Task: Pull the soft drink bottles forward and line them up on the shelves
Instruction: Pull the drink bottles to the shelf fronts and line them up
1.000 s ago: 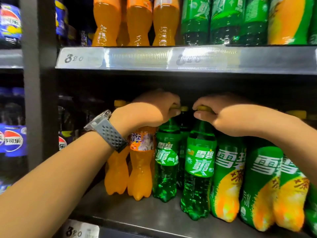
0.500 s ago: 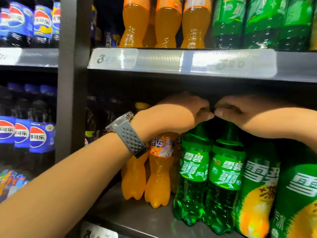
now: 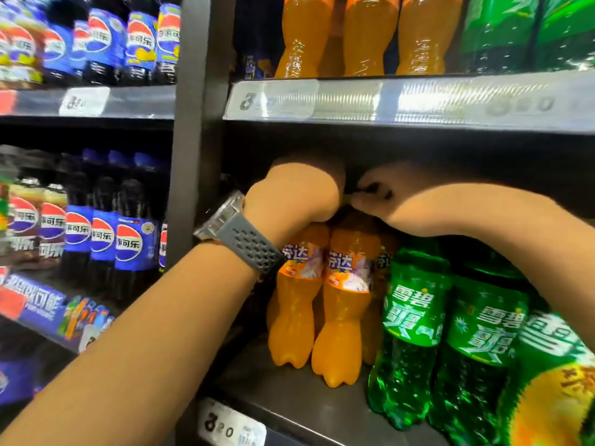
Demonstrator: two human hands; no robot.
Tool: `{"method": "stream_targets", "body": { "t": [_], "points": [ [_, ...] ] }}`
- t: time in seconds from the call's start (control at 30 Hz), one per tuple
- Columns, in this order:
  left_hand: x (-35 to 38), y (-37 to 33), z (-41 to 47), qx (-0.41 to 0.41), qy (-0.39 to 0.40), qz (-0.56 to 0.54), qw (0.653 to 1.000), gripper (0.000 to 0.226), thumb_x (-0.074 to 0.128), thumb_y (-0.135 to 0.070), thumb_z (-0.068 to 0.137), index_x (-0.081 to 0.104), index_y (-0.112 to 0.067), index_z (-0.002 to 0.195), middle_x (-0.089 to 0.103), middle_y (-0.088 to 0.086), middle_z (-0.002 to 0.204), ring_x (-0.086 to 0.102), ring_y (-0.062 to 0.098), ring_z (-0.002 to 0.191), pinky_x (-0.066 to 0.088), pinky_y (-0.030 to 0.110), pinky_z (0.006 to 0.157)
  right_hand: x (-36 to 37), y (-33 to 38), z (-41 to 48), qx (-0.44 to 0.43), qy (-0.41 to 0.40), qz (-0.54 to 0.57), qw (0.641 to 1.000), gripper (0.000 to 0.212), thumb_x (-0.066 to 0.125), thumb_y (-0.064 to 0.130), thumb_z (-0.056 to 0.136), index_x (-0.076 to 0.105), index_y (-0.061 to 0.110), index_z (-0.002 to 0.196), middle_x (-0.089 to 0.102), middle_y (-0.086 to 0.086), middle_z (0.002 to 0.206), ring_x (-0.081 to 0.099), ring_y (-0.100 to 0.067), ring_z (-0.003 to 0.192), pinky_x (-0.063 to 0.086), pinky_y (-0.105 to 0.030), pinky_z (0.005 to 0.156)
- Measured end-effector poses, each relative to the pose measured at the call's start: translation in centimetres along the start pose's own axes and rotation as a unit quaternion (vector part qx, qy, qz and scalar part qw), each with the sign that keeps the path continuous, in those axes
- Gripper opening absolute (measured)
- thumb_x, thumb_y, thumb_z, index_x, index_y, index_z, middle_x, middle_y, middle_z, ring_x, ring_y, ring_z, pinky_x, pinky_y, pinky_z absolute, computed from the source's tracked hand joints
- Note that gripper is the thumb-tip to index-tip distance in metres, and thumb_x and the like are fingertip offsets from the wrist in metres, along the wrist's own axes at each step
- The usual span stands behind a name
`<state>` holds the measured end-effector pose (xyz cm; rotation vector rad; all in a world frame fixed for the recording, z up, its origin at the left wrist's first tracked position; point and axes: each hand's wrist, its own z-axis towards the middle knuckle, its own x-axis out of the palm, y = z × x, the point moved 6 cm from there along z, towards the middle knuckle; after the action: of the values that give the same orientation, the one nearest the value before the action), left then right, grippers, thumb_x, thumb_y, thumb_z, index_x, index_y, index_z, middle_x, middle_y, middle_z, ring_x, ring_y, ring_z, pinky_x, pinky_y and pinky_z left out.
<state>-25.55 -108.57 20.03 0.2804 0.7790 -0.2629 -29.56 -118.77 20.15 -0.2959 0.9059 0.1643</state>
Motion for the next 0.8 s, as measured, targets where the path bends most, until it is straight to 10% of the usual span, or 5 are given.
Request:
{"method": "stream_targets", "body": {
  "t": [0.17, 0.8],
  "points": [
    [1.0, 0.9, 0.1, -0.032, 0.031, -0.010, 0.999, 0.031, 0.055, -0.025, 0.090, 0.060, -0.008, 0.115, 0.060, 0.016, 0.108, 0.051, 0.028, 0.081, 0.045, 0.036, 0.072, 0.4, 0.6, 1.4, -0.006, -0.016, -0.045, 0.999, 0.035, 0.059, 0.053, 0.083, 0.049, 0.020, 0.087, 0.053, -0.002, 0.087, 0.052, -0.022, 0.079, 0.042, -0.031, 0.067],
    [-1.9, 0.3, -1.9, -0.017, 0.016, 0.015, 1.000, 0.022, 0.057, -0.025, 0.093, 0.063, -0.010, 0.108, 0.044, 0.003, 0.070, 0.046, 0.024, 0.070, 0.038, 0.035, 0.064, 0.4, -0.1, 0.9, 0.000, 0.009, -0.025, 1.000, 0.032, 0.052, 0.049, 0.090, 0.065, 0.021, 0.101, 0.060, -0.004, 0.092, 0.055, -0.025, 0.081, 0.038, -0.029, 0.067]
  ]
}}
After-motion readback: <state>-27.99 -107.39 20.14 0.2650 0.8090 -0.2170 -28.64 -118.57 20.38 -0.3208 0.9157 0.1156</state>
